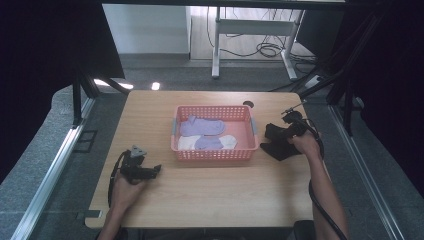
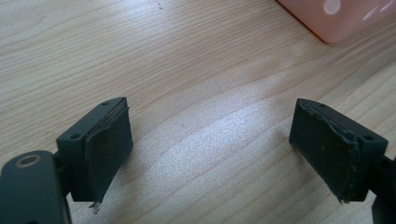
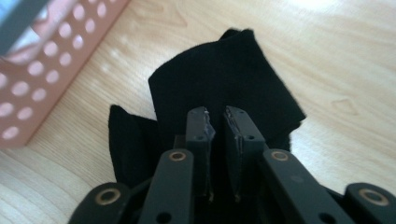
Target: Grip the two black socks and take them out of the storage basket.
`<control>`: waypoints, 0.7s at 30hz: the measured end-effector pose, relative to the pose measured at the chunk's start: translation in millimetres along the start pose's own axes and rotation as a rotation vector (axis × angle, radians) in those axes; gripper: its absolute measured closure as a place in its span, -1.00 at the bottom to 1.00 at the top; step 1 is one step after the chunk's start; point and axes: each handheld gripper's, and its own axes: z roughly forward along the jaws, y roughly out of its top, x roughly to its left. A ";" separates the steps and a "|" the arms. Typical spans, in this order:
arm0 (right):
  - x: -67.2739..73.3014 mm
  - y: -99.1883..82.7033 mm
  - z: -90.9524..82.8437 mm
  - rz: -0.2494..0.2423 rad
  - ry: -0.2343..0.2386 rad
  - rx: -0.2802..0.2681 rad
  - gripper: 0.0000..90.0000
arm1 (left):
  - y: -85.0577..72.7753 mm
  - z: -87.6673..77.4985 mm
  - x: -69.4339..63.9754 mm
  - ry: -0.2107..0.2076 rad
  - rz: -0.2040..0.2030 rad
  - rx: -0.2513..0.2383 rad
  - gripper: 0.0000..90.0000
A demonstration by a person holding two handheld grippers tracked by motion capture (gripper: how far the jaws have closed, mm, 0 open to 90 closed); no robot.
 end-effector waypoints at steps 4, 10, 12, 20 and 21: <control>1.2 -2.0 4.7 -0.001 -0.002 0.017 0.51 | 0.0 0.0 0.0 0.000 0.000 0.000 -0.71; -0.3 -0.4 -2.9 0.008 -0.012 -0.014 0.15 | 0.0 0.0 0.0 0.000 0.000 0.000 -0.71; -0.3 0.2 -5.3 0.009 -0.018 -0.022 0.04 | 0.0 0.0 0.0 0.000 0.000 0.000 -0.71; 3.0 2.7 -15.9 0.000 -0.013 -0.054 -0.19 | 0.0 0.0 0.0 0.000 0.000 0.000 -0.71; 3.6 3.2 -17.4 -0.001 -0.009 -0.058 -0.21 | 0.0 -0.1 0.0 0.000 0.000 0.000 -0.71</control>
